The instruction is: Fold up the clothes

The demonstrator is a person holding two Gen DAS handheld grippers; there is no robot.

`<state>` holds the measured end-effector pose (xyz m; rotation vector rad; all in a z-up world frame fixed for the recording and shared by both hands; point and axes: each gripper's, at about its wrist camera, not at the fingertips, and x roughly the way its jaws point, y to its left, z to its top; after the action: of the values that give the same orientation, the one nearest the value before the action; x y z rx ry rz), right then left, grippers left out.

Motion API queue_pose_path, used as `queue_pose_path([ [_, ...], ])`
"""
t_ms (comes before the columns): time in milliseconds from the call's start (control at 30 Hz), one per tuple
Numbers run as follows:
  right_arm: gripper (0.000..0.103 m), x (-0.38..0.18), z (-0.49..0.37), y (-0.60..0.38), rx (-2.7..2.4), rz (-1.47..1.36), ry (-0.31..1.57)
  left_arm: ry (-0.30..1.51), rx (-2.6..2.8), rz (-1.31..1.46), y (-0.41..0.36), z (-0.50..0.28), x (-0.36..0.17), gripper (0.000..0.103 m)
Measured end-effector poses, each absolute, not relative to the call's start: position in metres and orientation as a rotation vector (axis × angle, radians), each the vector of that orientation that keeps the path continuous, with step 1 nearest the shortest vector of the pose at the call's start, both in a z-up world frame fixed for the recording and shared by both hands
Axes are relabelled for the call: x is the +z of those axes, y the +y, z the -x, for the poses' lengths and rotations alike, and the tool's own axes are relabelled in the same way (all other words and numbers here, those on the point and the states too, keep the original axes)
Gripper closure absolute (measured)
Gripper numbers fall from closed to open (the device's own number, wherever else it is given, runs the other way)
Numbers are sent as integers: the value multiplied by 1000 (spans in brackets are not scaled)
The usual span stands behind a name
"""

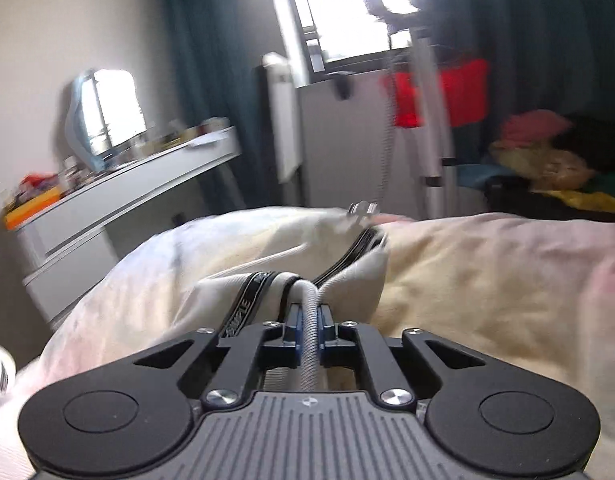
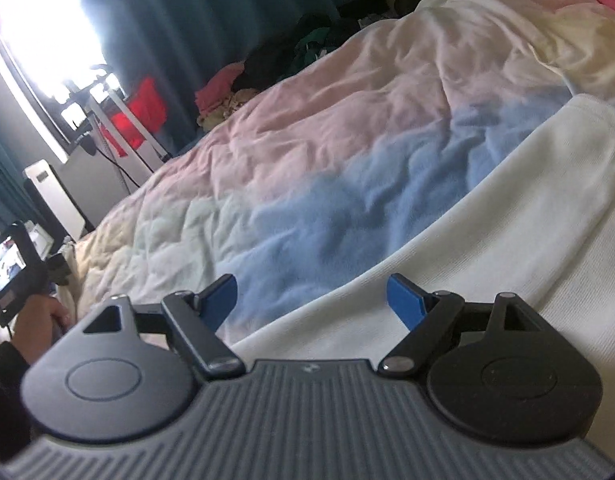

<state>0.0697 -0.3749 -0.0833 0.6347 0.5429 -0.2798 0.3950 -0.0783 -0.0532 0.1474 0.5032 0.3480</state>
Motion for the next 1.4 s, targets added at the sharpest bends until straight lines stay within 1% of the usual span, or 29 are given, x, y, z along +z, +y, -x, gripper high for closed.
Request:
queue_pose_path([
  [167,19,-70,-54,-371,-266,-622,501,495,141,-32,-103,-366,-3,98],
  [400,19,-61,-37,-382,-310,-654,450,512,-297,78,-159,-312,51,98],
  [567,19,-63,-36,-390,-351,-671,440,515,-557,196,-198,-291,60,96],
  [633,19,-66,-38,-392,-346,-684,442,533,-587,196,-214,-288,51,89],
  [667,19,-67,-39,-393,-340,-688,440,541,-593,205,-219,-287,43,77],
  [700,19,-68,-39,-393,-336,-690,435,549,-598,214,-224,-287,36,56],
  [733,19,-69,-39,-393,-334,-685,431,572,-586,232,-226,-287,32,47],
  [767,19,-71,-40,-392,-330,-680,433,589,-584,255,-220,-284,29,42],
  [833,19,-75,-43,-390,-312,-685,446,623,-580,302,-207,-278,22,41],
  [867,19,-77,-45,-390,-297,-699,451,639,-578,324,-200,-274,19,39],
  [900,19,-78,-46,-390,-280,-712,452,637,-564,330,-186,-262,19,33],
  [967,19,-80,-48,-390,-243,-740,452,618,-533,320,-148,-235,20,27],
  [1000,19,-82,-48,-390,-223,-759,450,606,-513,308,-129,-219,22,25],
  [1167,19,-91,-52,-393,-116,-867,451,585,-361,243,-27,-129,25,23],
  [1233,19,-94,-52,-394,-80,-919,452,589,-286,221,2,-101,23,23],
  [1300,22,-97,-52,-398,-69,-966,458,577,-214,201,28,-77,20,23],
  [1400,22,-97,-49,-404,-51,-1025,455,580,-109,221,49,-44,17,23],
])
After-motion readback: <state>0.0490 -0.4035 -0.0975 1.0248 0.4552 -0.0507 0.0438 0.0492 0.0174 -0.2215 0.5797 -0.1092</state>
